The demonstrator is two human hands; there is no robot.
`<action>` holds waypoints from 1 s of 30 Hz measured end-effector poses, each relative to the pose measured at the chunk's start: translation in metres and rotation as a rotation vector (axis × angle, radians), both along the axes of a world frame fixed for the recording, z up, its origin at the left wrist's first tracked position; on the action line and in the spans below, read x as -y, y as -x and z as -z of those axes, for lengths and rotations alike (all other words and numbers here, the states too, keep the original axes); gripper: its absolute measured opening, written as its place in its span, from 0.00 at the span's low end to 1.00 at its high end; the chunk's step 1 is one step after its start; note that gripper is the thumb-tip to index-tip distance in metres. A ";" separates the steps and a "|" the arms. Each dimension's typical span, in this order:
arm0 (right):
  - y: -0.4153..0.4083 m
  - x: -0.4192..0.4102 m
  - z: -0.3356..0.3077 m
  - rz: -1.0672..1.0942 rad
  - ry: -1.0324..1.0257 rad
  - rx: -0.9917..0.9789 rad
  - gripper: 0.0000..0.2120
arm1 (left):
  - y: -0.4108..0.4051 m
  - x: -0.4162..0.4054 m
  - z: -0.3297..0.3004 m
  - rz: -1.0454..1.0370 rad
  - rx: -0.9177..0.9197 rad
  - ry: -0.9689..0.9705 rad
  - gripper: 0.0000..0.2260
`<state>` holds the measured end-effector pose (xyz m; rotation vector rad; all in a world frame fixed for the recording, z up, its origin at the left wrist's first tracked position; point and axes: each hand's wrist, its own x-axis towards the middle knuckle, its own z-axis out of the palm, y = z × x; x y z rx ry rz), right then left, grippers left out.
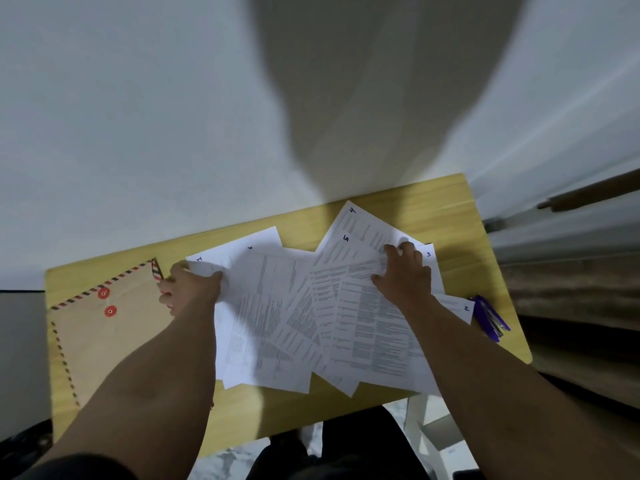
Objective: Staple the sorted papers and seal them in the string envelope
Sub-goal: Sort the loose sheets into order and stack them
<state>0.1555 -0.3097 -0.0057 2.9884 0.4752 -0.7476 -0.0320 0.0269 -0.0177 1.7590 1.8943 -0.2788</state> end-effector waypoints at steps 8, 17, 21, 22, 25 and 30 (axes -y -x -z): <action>-0.001 -0.002 0.000 0.002 -0.010 0.009 0.35 | -0.001 -0.016 0.002 0.051 0.000 0.055 0.35; 0.002 -0.004 0.002 0.010 -0.025 -0.040 0.37 | 0.007 -0.016 0.002 0.027 0.265 -0.045 0.11; 0.006 -0.004 -0.003 -0.012 0.026 -0.098 0.40 | 0.000 -0.005 -0.035 0.005 0.443 -0.206 0.11; 0.007 -0.005 -0.007 -0.019 0.044 -0.115 0.40 | -0.001 -0.003 -0.047 0.019 0.491 -0.246 0.09; 0.013 -0.012 -0.027 -0.005 0.031 -0.146 0.40 | 0.004 0.003 -0.084 0.144 0.641 -0.327 0.06; 0.038 -0.055 -0.099 0.024 -0.312 -0.106 0.35 | 0.033 0.004 -0.145 0.461 0.836 -0.312 0.06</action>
